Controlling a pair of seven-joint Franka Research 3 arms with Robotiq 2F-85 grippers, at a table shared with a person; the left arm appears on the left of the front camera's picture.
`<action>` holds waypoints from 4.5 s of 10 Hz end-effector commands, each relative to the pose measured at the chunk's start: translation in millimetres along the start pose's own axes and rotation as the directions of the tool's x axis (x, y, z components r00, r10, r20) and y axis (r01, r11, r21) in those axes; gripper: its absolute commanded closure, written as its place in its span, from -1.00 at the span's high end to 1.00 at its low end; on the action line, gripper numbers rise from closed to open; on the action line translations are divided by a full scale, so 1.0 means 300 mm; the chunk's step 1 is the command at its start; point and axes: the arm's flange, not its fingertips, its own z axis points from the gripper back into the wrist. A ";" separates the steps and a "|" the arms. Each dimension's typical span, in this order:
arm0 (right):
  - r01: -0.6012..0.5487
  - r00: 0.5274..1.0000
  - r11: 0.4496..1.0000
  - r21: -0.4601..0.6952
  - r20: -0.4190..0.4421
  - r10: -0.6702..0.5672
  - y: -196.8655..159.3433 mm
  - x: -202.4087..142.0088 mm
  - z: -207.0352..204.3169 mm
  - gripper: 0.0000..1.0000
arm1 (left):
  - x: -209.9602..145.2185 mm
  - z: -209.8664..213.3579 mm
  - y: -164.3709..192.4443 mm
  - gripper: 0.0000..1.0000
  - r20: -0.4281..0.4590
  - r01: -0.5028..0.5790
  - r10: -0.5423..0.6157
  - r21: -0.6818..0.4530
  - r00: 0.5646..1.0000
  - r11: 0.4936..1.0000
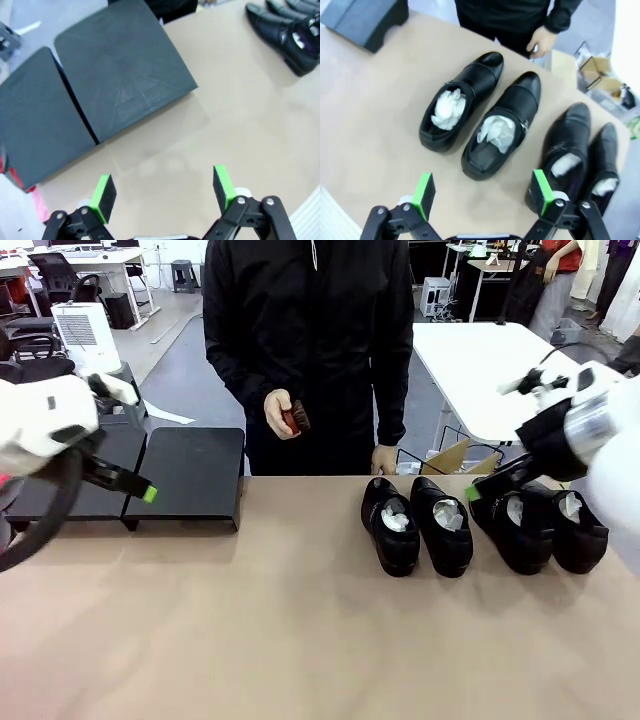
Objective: Organize the shoes by placing them on the stand.
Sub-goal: Pick up one Shoe and place it in the middle of the table.
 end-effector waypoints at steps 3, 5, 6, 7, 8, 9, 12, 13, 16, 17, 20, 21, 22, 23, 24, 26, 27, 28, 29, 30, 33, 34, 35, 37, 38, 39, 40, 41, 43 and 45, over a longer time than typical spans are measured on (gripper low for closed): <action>0.065 0.997 0.988 0.137 0.038 -0.071 -0.192 -0.080 0.134 1.00 | -0.036 0.114 0.139 1.00 0.036 -0.058 0.068 -0.243 0.997 0.968; 0.120 0.991 0.967 0.226 0.027 -0.129 -0.283 -0.129 0.172 1.00 | -0.046 0.127 0.211 1.00 0.036 -0.133 0.150 -0.295 0.988 0.946; 0.142 0.987 0.960 0.241 0.037 -0.155 -0.323 -0.152 0.186 1.00 | -0.054 0.119 0.256 1.00 0.028 -0.175 0.195 -0.329 0.980 0.928; 0.164 0.983 0.954 0.253 0.040 -0.179 -0.338 -0.160 0.185 1.00 | -0.059 0.106 0.283 1.00 0.009 -0.215 0.230 -0.331 0.973 0.919; 0.156 0.985 0.952 0.263 0.036 -0.171 -0.334 -0.160 0.178 1.00 | -0.054 0.100 0.277 1.00 0.003 -0.212 0.226 -0.331 0.974 0.920; 0.160 0.984 0.946 0.281 0.037 -0.177 -0.328 -0.152 0.169 1.00 | -0.045 0.096 0.264 1.00 -0.002 -0.211 0.222 -0.315 0.975 0.925; 0.185 0.980 0.950 0.253 0.028 -0.199 -0.320 -0.172 0.184 1.00 | -0.070 0.104 0.275 1.00 -0.002 -0.232 0.244 -0.314 0.970 0.921; 0.185 0.980 0.950 0.253 0.028 -0.199 -0.320 -0.172 0.184 1.00 | -0.070 0.104 0.275 1.00 -0.002 -0.232 0.244 -0.314 0.970 0.921; 0.185 0.980 0.950 0.253 0.028 -0.199 -0.320 -0.172 0.184 1.00 | -0.070 0.104 0.275 1.00 -0.002 -0.232 0.244 -0.314 0.970 0.921; 0.185 0.980 0.950 0.253 0.028 -0.199 -0.320 -0.172 0.184 1.00 | -0.070 0.104 0.275 1.00 -0.002 -0.232 0.244 -0.314 0.970 0.921; 0.185 0.980 0.950 0.253 0.028 -0.199 -0.320 -0.172 0.184 1.00 | -0.070 0.104 0.275 1.00 -0.002 -0.232 0.244 -0.314 0.970 0.921; 0.185 0.980 0.950 0.253 0.028 -0.199 -0.320 -0.172 0.184 1.00 | -0.070 0.104 0.275 1.00 -0.002 -0.232 0.244 -0.314 0.970 0.921; 0.205 0.977 0.952 0.228 0.010 -0.213 -0.312 -0.169 0.190 1.00 | -0.070 0.104 0.275 1.00 -0.002 -0.232 0.244 -0.314 0.970 0.921; 0.219 0.976 0.964 0.151 -0.025 -0.218 -0.317 -0.137 0.188 1.00 | -0.070 0.104 0.275 1.00 -0.002 -0.232 0.244 -0.314 0.970 0.921; 0.235 0.972 0.968 0.090 -0.046 -0.231 -0.322 -0.110 0.195 1.00 | -0.070 0.104 0.275 1.00 -0.002 -0.232 0.244 -0.314 0.970 0.921; 0.265 0.950 0.963 -0.054 -0.158 -0.271 -0.309 -0.065 0.192 1.00 | -0.070 0.104 0.275 1.00 -0.002 -0.232 0.244 -0.314 0.970 0.921; 0.228 0.952 0.968 -0.105 -0.184 -0.244 -0.295 -0.043 0.175 1.00 | -0.070 0.104 0.275 1.00 -0.002 -0.232 0.244 -0.314 0.970 0.921; 0.213 0.949 0.964 -0.159 -0.201 -0.243 -0.300 -0.022 0.143 1.00 | -0.070 0.104 0.275 1.00 -0.002 -0.232 0.244 -0.314 0.970 0.921; 0.221 0.942 0.953 -0.208 -0.206 -0.264 -0.329 -0.016 0.110 1.00 | -0.070 0.104 0.275 1.00 -0.002 -0.232 0.244 -0.314 0.970 0.921; 0.223 0.959 0.971 -0.082 -0.158 -0.233 -0.307 -0.058 0.148 1.00 | -0.070 0.104 0.275 1.00 -0.002 -0.232 0.244 -0.314 0.970 0.921; 0.223 0.959 0.971 -0.082 -0.158 -0.233 -0.307 -0.058 0.148 1.00 | -0.070 0.104 0.275 1.00 -0.002 -0.232 0.244 -0.314 0.970 0.921; 0.223 0.959 0.971 -0.082 -0.158 -0.233 -0.307 -0.058 0.148 1.00 | -0.070 0.104 0.275 1.00 -0.002 -0.232 0.244 -0.314 0.970 0.921; 0.224 0.955 0.968 -0.117 -0.171 -0.242 -0.311 -0.045 0.146 1.00 | -0.070 0.104 0.275 1.00 -0.002 -0.232 0.244 -0.314 0.970 0.921; 0.214 0.930 0.954 -0.211 -0.253 -0.265 -0.318 0.014 0.140 1.00 | -0.070 0.104 0.275 1.00 -0.002 -0.232 0.244 -0.314 0.970 0.921; 0.200 0.924 0.959 -0.202 -0.287 -0.253 -0.324 0.043 0.121 1.00 | -0.070 0.104 0.275 1.00 -0.002 -0.232 0.244 -0.314 0.970 0.921; 0.190 0.908 0.962 -0.198 -0.336 -0.249 -0.330 0.063 0.083 1.00 | -0.070 0.104 0.275 1.00 -0.002 -0.232 0.244 -0.314 0.970 0.921; 0.181 0.889 0.965 -0.188 -0.389 -0.242 -0.327 0.079 0.029 1.00 | -0.070 0.104 0.275 1.00 -0.002 -0.232 0.244 -0.314 0.970 0.921; 0.167 0.882 0.969 -0.181 -0.412 -0.228 -0.315 0.086 0.001 1.00 | -0.070 0.104 0.275 1.00 -0.002 -0.232 0.244 -0.314 0.970 0.921; 0.140 0.871 0.973 -0.184 -0.445 -0.210 -0.256 0.083 -0.072 1.00 | -0.070 0.104 0.275 1.00 -0.002 -0.232 0.244 -0.314 0.970 0.921; 0.163 0.852 0.975 -0.148 -0.477 -0.215 -0.230 0.059 -0.131 1.00 | -0.070 0.104 0.275 1.00 -0.002 -0.232 0.244 -0.314 0.970 0.921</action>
